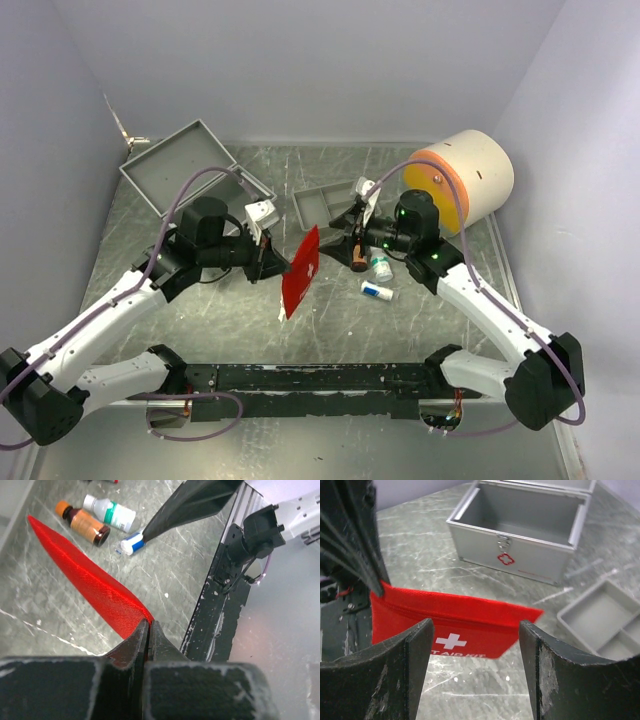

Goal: Organize the medicine kit

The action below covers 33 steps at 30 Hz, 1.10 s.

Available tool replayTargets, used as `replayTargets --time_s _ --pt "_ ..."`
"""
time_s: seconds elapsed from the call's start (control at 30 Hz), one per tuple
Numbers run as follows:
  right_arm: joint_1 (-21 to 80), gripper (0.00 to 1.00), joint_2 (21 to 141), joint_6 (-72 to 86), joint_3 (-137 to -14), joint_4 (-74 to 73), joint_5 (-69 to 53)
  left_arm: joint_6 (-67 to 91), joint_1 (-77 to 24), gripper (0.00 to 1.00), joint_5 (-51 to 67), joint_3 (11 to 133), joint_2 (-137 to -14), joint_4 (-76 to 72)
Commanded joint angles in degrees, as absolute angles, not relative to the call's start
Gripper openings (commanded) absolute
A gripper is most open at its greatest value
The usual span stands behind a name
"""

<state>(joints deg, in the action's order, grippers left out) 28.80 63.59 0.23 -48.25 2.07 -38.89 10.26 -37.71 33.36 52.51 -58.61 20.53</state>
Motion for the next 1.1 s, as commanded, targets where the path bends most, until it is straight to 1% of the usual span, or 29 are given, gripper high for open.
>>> replayTargets --time_s 0.0,0.07,0.13,0.2,0.27,0.33,0.43,0.6,0.77,0.93,1.0,1.07 --pt "28.9 0.69 64.6 -11.2 -48.5 8.4 -52.5 -1.8 -37.9 0.07 38.7 58.9 -59.0 26.4" --pt "28.9 0.69 65.6 -15.1 -50.1 7.0 -56.4 -4.8 -37.9 0.07 36.0 60.8 -59.7 30.8" --pt "29.0 0.69 66.9 -17.8 -51.9 4.6 -59.0 -6.0 -37.9 0.07 27.8 63.4 -60.1 35.1" --pt "29.5 0.69 68.0 -19.4 -53.6 3.0 -58.2 -8.3 -37.9 0.07 18.8 64.6 -59.6 38.4" --pt "30.5 0.69 68.7 -21.2 -54.5 2.0 -57.8 -11.1 -38.0 0.07 13.4 64.8 -59.0 39.6" --pt "31.6 0.7 69.5 -22.5 -55.5 1.3 -57.3 -14.3 -38.0 0.07 11.5 64.8 -58.7 39.8" --pt "33.1 0.7 71.6 -23.4 -57.1 0.6 -55.3 -18.6 -38.1 0.07 10.9 64.2 -58.2 39.4" --pt "36.5 0.7 76.6 -24.1 -61.1 1.2 -53.3 -26.6 -38.1 0.07 14.1 61.8 -54.0 36.6" --pt "40.0 0.7 81.1 -26.1 -64.6 -1.6 -50.0 -30.4 -38.1 0.07 18.2 61.2 -51.0 36.1" --pt "42.0 0.69 82.0 -27.3 -65.5 -4.3 -50.1 -32.2 -38.0 0.07 18.6 61.2 -50.2 38.0" --pt "42.1 0.65 82.1 -26.8 -65.5 -5.4 -52.3 -33.3 -38.1 0.07 19.1 61.3 -50.0 38.6" --pt "42.0 0.54 82.7 -28.1 -67.0 -10.5 -55.5 -33.9 -38.1 0.07 19.6 61.4 -49.6 38.9"
